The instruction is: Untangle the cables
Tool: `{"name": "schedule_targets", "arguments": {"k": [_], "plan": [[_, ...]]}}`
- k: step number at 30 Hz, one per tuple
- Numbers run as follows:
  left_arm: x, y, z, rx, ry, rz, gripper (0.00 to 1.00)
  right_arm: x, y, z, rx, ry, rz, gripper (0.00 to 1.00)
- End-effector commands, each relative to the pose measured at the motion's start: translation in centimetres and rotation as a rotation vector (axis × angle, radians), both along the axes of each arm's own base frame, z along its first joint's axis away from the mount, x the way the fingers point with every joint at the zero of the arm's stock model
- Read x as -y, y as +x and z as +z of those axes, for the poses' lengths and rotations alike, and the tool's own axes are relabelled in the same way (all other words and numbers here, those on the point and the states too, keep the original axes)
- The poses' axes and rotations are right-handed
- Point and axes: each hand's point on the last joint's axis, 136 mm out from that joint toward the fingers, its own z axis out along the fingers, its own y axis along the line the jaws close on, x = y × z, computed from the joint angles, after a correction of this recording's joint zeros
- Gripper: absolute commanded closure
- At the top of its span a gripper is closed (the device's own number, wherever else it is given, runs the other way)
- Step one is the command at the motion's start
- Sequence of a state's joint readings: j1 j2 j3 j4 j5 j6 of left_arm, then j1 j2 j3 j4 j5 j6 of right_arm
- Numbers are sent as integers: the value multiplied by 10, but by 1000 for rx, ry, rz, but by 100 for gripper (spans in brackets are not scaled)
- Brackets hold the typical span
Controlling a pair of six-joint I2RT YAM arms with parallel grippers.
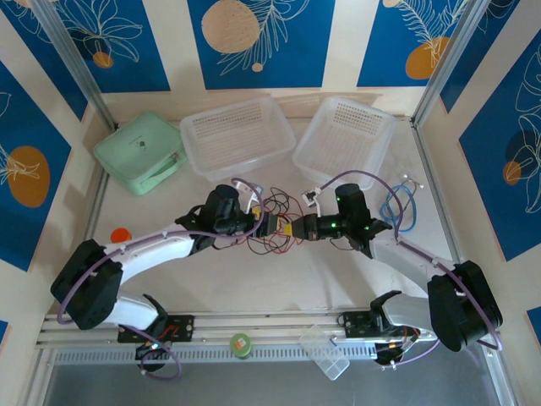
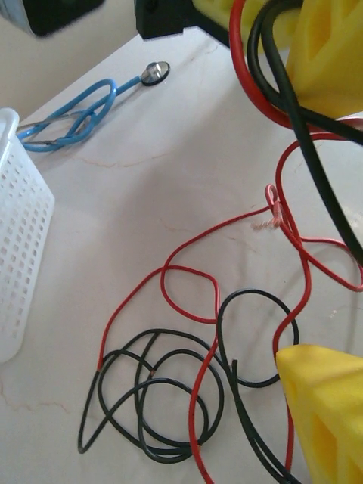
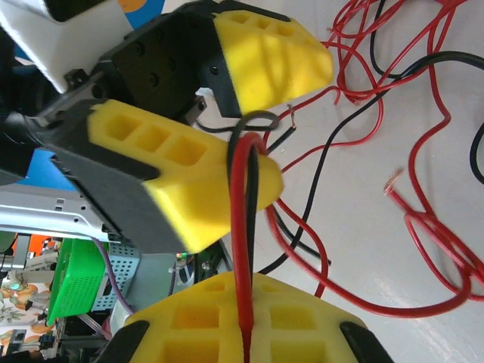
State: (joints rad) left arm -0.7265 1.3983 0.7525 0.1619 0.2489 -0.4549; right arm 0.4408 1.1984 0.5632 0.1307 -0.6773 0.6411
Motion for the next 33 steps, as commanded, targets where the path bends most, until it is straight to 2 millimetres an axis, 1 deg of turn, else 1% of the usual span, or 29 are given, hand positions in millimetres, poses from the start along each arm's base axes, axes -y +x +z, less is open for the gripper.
{"name": "schedule_targets", "arguments": {"k": [1,4,9,12,14,17,18,21,24,27,30,33], "plan": [[-1,8,-7,-5,-24,41,25,-4,0,12,12,35,11,100],[7,5,-7,-20,-61,12,25,-6,4,7,-10,24,0,100],[15,3,-5,-27,-87,-26,24,-9,7,1,-34,8,-7,100],[15,3,-9,-34,-69,-30,24,-9,6,3,-32,11,-5,100],[13,6,-15,-37,-43,-14,28,-9,5,7,-22,15,-3,100],[-2,16,-30,-38,55,70,37,-7,2,11,-7,12,-2,100],[-11,21,-35,-30,100,110,39,-6,1,12,-6,7,-4,100],[-37,32,-42,1,230,224,41,-2,-2,12,-11,-11,-2,100],[-64,40,-38,45,330,324,41,3,-6,8,-26,-41,-3,100],[-87,47,-31,85,391,419,41,6,-8,0,-56,-96,-10,100],[-102,53,-28,98,406,482,45,9,-8,-10,-86,-148,-21,100],[-109,56,-32,94,414,524,49,8,-8,-18,-111,-187,-28,100]]}}
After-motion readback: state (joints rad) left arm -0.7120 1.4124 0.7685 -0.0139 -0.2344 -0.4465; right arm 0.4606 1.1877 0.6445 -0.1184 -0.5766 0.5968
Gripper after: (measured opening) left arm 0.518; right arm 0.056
